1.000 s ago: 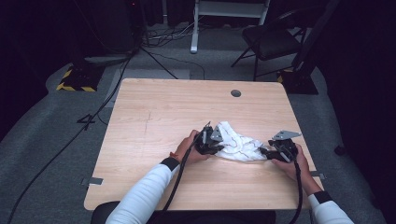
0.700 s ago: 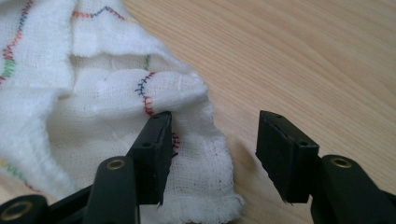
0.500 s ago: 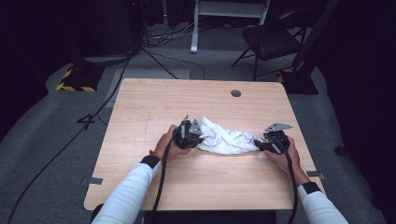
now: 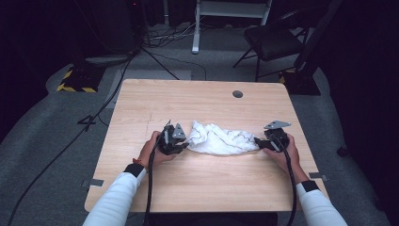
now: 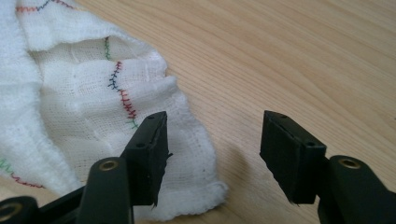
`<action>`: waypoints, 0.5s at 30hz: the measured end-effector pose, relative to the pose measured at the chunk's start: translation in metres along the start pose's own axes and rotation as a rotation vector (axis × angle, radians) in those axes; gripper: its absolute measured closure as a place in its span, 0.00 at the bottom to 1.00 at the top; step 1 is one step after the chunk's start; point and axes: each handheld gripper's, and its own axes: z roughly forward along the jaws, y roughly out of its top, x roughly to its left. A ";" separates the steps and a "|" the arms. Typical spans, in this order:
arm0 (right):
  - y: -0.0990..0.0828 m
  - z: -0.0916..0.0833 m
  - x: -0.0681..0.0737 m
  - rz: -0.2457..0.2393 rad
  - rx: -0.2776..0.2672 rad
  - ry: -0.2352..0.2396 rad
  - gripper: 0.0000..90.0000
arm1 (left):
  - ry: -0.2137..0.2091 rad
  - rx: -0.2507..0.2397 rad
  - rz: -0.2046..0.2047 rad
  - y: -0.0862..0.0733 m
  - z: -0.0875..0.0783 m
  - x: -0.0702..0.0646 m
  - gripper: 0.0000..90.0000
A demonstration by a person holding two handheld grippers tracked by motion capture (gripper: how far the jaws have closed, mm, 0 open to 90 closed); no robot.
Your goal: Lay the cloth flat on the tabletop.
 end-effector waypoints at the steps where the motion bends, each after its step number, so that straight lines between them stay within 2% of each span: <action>1: 0.000 -0.003 -0.001 0.003 -0.003 0.001 0.47 | 0.004 -0.006 -0.008 -0.002 -0.002 0.000 0.76; 3: -0.001 -0.009 -0.003 0.003 -0.025 0.009 0.48 | 0.001 -0.021 -0.020 -0.003 -0.003 0.001 0.72; 5: -0.001 -0.014 -0.004 0.001 -0.037 0.013 0.48 | 0.017 -0.034 -0.023 -0.001 -0.003 -0.001 0.65; 6: 0.000 -0.017 -0.005 -0.001 -0.045 0.016 0.48 | 0.008 -0.044 -0.017 0.002 -0.002 -0.003 0.62; 7: 0.000 -0.019 -0.005 -0.002 -0.052 0.025 0.48 | 0.016 -0.043 0.002 0.006 -0.001 -0.006 0.58; 9: 0.000 -0.024 -0.004 -0.004 -0.065 0.041 0.49 | 0.021 -0.047 0.011 0.013 0.002 -0.011 0.45; 11: 0.001 -0.026 -0.002 -0.014 -0.069 0.057 0.49 | 0.043 -0.064 0.037 0.021 0.006 -0.018 0.37; 15: 0.003 -0.027 0.005 -0.047 -0.073 0.085 0.50 | 0.046 -0.064 0.094 0.037 0.018 -0.027 0.31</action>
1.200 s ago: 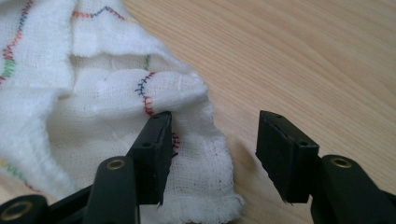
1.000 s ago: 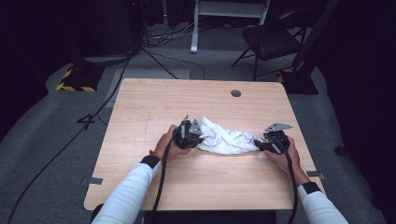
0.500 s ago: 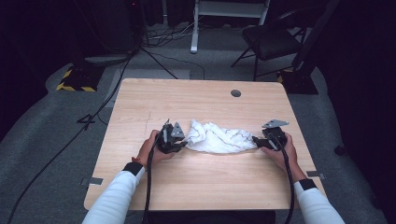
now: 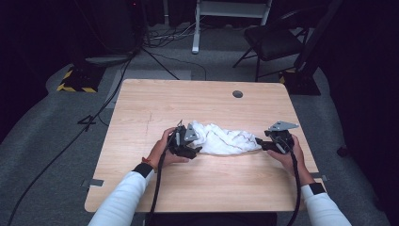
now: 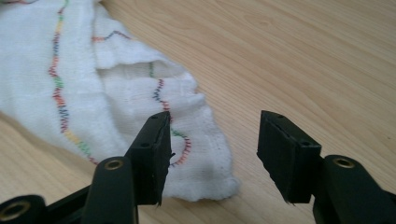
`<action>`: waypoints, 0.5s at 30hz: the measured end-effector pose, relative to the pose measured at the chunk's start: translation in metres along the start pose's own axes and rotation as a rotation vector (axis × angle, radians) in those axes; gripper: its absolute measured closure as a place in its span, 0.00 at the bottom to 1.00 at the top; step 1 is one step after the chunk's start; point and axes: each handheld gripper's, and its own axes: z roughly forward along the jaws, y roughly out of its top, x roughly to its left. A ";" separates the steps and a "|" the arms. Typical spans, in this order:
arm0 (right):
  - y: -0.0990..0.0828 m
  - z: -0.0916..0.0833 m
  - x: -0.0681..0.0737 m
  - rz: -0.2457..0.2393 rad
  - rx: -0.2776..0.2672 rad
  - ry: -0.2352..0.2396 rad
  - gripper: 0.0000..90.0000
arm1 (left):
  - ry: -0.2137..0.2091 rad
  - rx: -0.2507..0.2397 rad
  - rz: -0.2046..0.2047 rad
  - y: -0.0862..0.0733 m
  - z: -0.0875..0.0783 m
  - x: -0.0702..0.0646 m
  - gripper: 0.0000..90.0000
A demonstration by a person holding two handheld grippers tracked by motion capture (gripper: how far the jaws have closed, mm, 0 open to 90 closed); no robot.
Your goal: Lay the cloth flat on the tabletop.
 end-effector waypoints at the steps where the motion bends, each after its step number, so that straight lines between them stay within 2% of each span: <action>1: 0.001 0.000 0.002 -0.004 0.001 0.005 0.50 | -0.009 0.006 -0.004 0.004 0.004 0.000 0.31; 2: 0.001 0.001 0.004 -0.013 0.005 0.008 0.51 | -0.020 0.012 -0.005 0.008 0.009 0.001 0.31; 4: 0.001 0.002 0.007 -0.019 0.016 0.026 0.51 | -0.022 0.011 -0.007 0.011 0.014 0.003 0.41; 5: 0.000 0.005 0.009 -0.032 0.038 0.028 0.52 | -0.014 0.032 0.001 0.013 0.017 0.005 0.57; 6: 0.000 0.005 0.009 -0.032 0.038 0.028 0.52 | -0.016 0.047 0.001 0.013 0.019 0.006 0.57; 7: 0.000 0.006 0.009 -0.035 0.045 0.028 0.53 | -0.013 0.054 0.004 0.010 0.020 0.009 0.61; 8: -0.001 0.007 0.008 -0.030 0.053 0.024 0.53 | 0.001 0.063 0.006 0.009 0.020 0.011 0.77; 10: -0.002 0.008 0.006 -0.023 0.063 0.024 0.54 | 0.018 0.078 -0.002 0.005 0.018 0.016 0.84; 12: -0.005 0.012 0.003 -0.014 0.086 0.014 0.54 | 0.019 0.067 -0.021 -0.001 0.012 0.023 0.90; 15: -0.009 0.018 -0.001 -0.003 0.132 -0.015 0.55 | 0.030 0.075 -0.046 -0.010 0.005 0.034 0.93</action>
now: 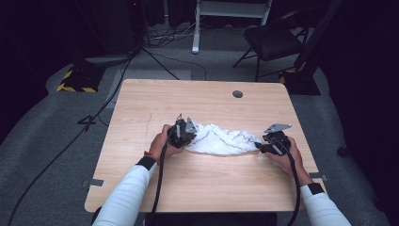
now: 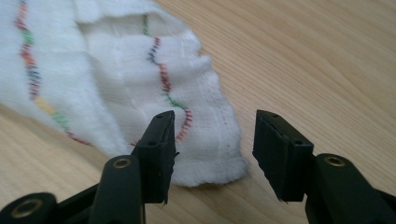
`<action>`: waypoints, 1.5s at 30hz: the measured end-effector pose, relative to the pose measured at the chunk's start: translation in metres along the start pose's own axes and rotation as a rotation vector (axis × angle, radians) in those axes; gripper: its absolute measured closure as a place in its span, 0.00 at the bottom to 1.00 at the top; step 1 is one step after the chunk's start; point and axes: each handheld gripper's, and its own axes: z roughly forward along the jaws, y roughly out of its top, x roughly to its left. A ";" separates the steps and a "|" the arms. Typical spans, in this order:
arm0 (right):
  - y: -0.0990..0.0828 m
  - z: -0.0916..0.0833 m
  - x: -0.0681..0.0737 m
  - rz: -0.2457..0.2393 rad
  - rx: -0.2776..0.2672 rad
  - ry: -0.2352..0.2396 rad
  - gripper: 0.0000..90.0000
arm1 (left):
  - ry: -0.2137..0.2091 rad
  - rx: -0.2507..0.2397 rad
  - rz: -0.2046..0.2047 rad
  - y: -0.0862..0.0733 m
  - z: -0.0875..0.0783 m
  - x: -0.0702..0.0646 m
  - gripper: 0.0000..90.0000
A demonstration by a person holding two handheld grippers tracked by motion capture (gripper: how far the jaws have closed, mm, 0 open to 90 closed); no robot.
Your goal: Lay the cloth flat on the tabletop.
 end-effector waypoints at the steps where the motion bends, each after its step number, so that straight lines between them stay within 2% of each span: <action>1: -0.001 0.001 -0.002 0.004 0.004 -0.008 0.54 | 0.005 -0.002 -0.006 -0.002 -0.001 0.002 0.93; 5: -0.002 0.001 -0.006 0.017 0.007 -0.023 0.54 | 0.016 0.010 -0.038 -0.015 -0.009 0.015 0.94; 8: -0.003 0.001 -0.010 0.033 0.009 -0.040 0.54 | -0.003 0.023 -0.066 -0.025 -0.013 0.020 0.94; 12: -0.004 0.001 -0.012 0.045 0.013 -0.053 0.53 | -0.002 0.060 -0.070 -0.036 -0.017 0.019 0.94; 15: -0.005 0.001 -0.016 0.053 0.015 -0.071 0.52 | -0.002 0.049 -0.086 -0.042 -0.025 0.016 0.94; 17: -0.005 0.001 -0.018 0.063 0.017 -0.071 0.51 | -0.029 0.015 -0.098 -0.046 -0.033 0.011 0.94; 23: -0.004 0.003 -0.021 0.068 0.016 -0.097 0.50 | -0.092 0.017 -0.112 -0.060 -0.046 -0.003 0.95; 26: -0.003 0.004 -0.022 0.069 0.017 -0.111 0.49 | -0.111 0.015 -0.093 -0.065 -0.052 -0.015 0.95; 27: -0.002 0.006 -0.023 0.065 0.010 -0.124 0.49 | -0.129 0.015 -0.093 -0.067 -0.054 -0.019 0.95; 29: -0.002 0.006 -0.023 0.059 0.010 -0.131 0.49 | -0.130 0.017 -0.073 -0.069 -0.056 -0.029 0.95; 33: 0.001 0.010 -0.025 0.053 0.004 -0.165 0.48 | -0.176 0.016 -0.077 -0.072 -0.057 -0.043 0.94; 35: 0.003 0.011 -0.027 0.075 0.016 -0.167 0.47 | -0.183 0.010 -0.065 -0.071 -0.058 -0.047 0.89; 36: 0.004 0.013 -0.029 0.089 0.009 -0.170 0.48 | -0.175 0.011 -0.075 -0.070 -0.059 -0.049 0.74; 37: 0.004 0.013 -0.029 0.089 0.009 -0.170 0.48 | -0.161 0.006 -0.082 -0.068 -0.060 -0.049 0.74; 38: 0.005 0.013 -0.029 0.093 0.002 -0.176 0.48 | -0.143 -0.007 -0.094 -0.067 -0.062 -0.048 0.56; 39: 0.005 0.013 -0.029 0.093 0.002 -0.176 0.48 | -0.136 -0.023 -0.104 -0.067 -0.065 -0.047 0.56; 40: 0.006 0.013 -0.029 0.091 -0.002 -0.180 0.49 | -0.120 -0.042 -0.124 -0.066 -0.069 -0.045 0.51; 41: 0.007 0.012 -0.029 0.092 -0.016 -0.189 0.49 | -0.115 -0.065 -0.137 -0.066 -0.072 -0.044 0.43; 42: 0.008 0.010 -0.029 0.093 -0.031 -0.185 0.50 | -0.116 -0.084 -0.144 -0.065 -0.075 -0.042 0.39; 43: 0.009 0.006 -0.029 0.091 -0.054 -0.187 0.51 | -0.114 -0.092 -0.149 -0.065 -0.077 -0.041 0.34; 45: 0.010 0.003 -0.029 0.094 -0.068 -0.182 0.52 | -0.104 -0.092 -0.142 -0.062 -0.078 -0.037 0.31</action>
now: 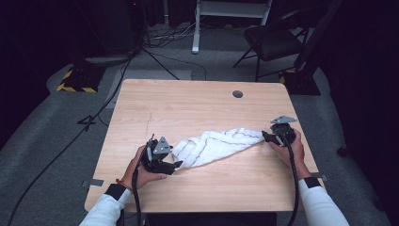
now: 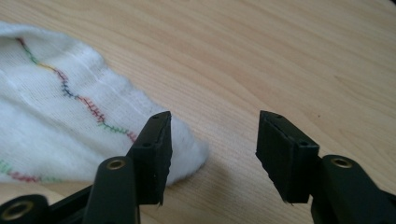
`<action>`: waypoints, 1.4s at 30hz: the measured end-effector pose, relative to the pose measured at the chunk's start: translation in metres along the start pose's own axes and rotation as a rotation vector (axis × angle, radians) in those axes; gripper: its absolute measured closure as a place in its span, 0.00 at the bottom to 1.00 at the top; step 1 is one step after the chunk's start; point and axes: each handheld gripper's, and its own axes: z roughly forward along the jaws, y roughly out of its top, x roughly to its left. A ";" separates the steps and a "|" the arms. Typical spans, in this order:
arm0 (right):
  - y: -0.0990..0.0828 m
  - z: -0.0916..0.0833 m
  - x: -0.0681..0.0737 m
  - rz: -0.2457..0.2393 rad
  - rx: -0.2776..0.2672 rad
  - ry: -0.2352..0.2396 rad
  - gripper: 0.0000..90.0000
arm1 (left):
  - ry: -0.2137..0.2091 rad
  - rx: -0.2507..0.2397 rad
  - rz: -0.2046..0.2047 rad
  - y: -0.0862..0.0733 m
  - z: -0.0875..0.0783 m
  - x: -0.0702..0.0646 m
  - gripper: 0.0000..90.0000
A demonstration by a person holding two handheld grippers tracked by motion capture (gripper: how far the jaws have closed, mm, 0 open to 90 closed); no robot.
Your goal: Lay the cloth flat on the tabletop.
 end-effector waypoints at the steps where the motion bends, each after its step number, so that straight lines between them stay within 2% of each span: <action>1: 0.001 -0.002 0.000 0.001 -0.016 0.006 0.52 | 0.002 -0.004 0.013 0.003 0.000 0.001 0.31; 2: 0.003 -0.005 0.001 -0.002 -0.029 0.010 0.52 | 0.008 -0.011 0.018 0.005 -0.001 0.003 0.30; 4: 0.007 -0.010 0.002 -0.010 -0.043 0.016 0.52 | -0.008 -0.025 -0.002 0.011 -0.002 0.007 0.29; 6: 0.014 -0.016 0.002 0.017 -0.078 0.052 0.52 | 0.006 -0.038 0.019 0.015 0.000 0.008 0.28; 10: 0.025 -0.021 0.011 0.013 -0.125 0.112 0.52 | 0.018 0.001 0.052 0.022 0.016 0.015 0.28; 11: 0.033 -0.022 0.022 -0.017 -0.133 0.139 0.52 | 0.027 0.016 0.058 0.024 0.021 0.018 0.29; 13: 0.035 -0.022 0.026 -0.023 -0.138 0.150 0.52 | 0.027 0.035 0.059 0.027 0.030 0.025 0.30; 16: 0.046 -0.021 0.044 -0.061 -0.146 0.197 0.53 | 0.037 0.053 0.074 0.031 0.045 0.034 0.35; 18: 0.054 -0.017 0.060 -0.087 -0.141 0.228 0.54 | 0.030 0.094 0.091 0.035 0.057 0.038 0.36; 20: 0.062 -0.012 0.075 -0.112 -0.136 0.262 0.54 | 0.016 0.099 0.091 0.039 0.068 0.042 0.39; 21: 0.065 -0.009 0.084 -0.128 -0.130 0.278 0.54 | 0.010 0.107 0.104 0.041 0.071 0.043 0.40; 22: 0.068 -0.006 0.092 -0.151 -0.123 0.288 0.54 | -0.013 0.111 0.110 0.042 0.075 0.044 0.44; 25: 0.074 0.002 0.117 -0.202 -0.100 0.332 0.53 | -0.024 0.129 0.123 0.046 0.082 0.044 0.46; 27: 0.076 0.009 0.131 -0.220 -0.082 0.357 0.53 | -0.050 0.133 0.131 0.048 0.087 0.044 0.46; 31: 0.076 0.020 0.151 -0.253 -0.042 0.360 0.51 | -0.064 0.133 0.153 0.052 0.093 0.040 0.50; 33: 0.076 0.024 0.153 -0.246 -0.038 0.363 0.51 | -0.060 0.134 0.157 0.052 0.096 0.039 0.55; 36: 0.073 0.031 0.156 -0.253 -0.009 0.351 0.53 | -0.040 0.140 0.141 0.053 0.099 0.042 0.72; 39: 0.069 0.035 0.155 -0.251 -0.005 0.359 0.63 | -0.034 0.141 0.138 0.052 0.100 0.043 0.83; 42: 0.065 0.034 0.153 -0.264 -0.025 0.377 0.81 | -0.030 0.114 0.132 0.052 0.097 0.045 0.93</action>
